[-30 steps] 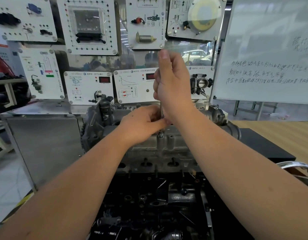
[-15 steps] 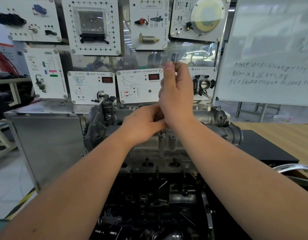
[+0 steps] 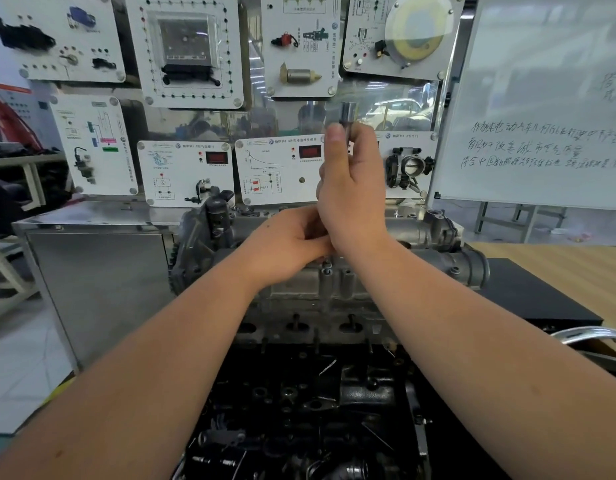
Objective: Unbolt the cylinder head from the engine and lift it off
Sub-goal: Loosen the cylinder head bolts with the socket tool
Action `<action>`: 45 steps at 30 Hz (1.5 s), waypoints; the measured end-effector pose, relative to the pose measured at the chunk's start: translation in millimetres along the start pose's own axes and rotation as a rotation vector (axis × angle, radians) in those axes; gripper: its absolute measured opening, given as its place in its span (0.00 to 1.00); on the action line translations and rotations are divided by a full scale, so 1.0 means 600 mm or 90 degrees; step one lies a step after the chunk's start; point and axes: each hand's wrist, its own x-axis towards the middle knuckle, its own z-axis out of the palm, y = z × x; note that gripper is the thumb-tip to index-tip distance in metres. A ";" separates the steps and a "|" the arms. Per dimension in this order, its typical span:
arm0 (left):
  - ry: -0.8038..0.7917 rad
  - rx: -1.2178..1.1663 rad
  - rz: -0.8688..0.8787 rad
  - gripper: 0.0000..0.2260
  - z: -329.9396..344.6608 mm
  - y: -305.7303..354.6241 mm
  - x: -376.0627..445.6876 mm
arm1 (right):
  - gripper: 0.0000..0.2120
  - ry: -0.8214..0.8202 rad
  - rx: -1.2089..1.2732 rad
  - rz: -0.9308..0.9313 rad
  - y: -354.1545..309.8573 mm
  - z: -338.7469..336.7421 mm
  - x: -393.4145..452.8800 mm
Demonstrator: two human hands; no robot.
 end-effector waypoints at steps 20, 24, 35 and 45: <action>-0.042 0.065 -0.026 0.21 0.000 0.009 0.003 | 0.12 0.010 -0.027 -0.015 0.003 -0.019 -0.005; -0.067 0.034 -0.035 0.12 -0.004 0.001 0.006 | 0.18 -0.030 -0.119 -0.035 0.001 -0.026 0.000; -0.018 0.035 -0.043 0.17 0.004 0.003 0.006 | 0.17 -0.071 -0.116 0.010 -0.008 -0.040 0.019; -0.080 -0.057 -0.071 0.05 -0.006 -0.009 0.008 | 0.21 -0.359 -0.346 -0.054 -0.075 -0.054 0.057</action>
